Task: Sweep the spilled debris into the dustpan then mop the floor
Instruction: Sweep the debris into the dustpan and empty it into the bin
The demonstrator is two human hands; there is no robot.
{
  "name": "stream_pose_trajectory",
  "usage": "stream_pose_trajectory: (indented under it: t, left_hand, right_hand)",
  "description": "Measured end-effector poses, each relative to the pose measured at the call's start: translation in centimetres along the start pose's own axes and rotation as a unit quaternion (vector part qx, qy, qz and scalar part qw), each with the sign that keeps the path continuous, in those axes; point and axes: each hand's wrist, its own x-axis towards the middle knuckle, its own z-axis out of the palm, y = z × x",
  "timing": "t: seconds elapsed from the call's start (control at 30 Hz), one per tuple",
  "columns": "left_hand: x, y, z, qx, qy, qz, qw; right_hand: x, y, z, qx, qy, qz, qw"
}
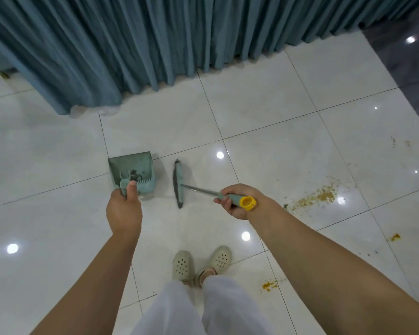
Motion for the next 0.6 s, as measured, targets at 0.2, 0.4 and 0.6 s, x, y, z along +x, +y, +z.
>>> stream_pose_trajectory:
  t: [0.2, 0.4, 0.6]
  left_hand:
    - [-1.2, 2.9, 3.6, -0.020, -0.019, 0.022, 0.999]
    - [-3.4, 6.3, 8.8, -0.031, -0.050, 0.050, 0.997]
    - [-7.2, 9.9, 14.1, -0.029, -0.105, 0.098, 0.989]
  right_hand:
    - [-1.5, -3.2, -8.3, 0.114, 0.028, -0.039, 0.992]
    - [-4.3, -3.1, -17.4, 0.205, 0.063, -0.066, 0.974]
    - [-7.8, -0.8, -25.7, 0.278, 0.113, -0.086, 0.950]
